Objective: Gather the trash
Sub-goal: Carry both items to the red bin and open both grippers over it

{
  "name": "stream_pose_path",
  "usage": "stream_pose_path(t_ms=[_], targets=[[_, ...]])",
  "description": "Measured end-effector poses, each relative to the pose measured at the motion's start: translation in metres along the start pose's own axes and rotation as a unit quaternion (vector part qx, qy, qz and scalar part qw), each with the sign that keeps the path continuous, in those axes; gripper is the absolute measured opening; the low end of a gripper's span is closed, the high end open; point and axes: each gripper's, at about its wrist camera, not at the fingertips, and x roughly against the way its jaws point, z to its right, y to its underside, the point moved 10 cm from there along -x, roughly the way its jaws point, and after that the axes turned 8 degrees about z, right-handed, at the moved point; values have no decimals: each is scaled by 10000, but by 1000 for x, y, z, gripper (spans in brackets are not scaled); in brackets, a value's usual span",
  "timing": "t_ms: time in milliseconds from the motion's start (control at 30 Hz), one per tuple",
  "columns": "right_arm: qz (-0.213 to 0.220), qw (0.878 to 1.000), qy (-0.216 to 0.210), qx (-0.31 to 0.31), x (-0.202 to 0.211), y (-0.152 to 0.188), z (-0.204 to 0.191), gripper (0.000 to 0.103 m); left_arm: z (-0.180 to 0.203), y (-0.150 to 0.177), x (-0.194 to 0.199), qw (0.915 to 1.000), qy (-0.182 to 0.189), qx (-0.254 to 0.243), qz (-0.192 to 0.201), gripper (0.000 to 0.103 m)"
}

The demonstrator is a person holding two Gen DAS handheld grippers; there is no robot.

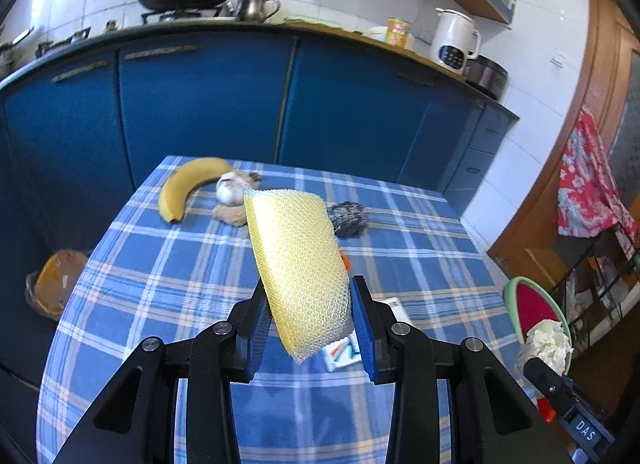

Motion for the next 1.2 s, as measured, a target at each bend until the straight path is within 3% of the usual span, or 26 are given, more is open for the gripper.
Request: stream_pose_path(t_ms=[533, 1200], targets=[[505, 9971, 333, -463, 52, -17, 73, 50, 95, 9, 15, 9967, 522, -623, -18, 39], [680, 9917, 780, -763, 63, -35, 150, 50, 191, 37, -7, 9862, 1027, -1263, -314, 39]])
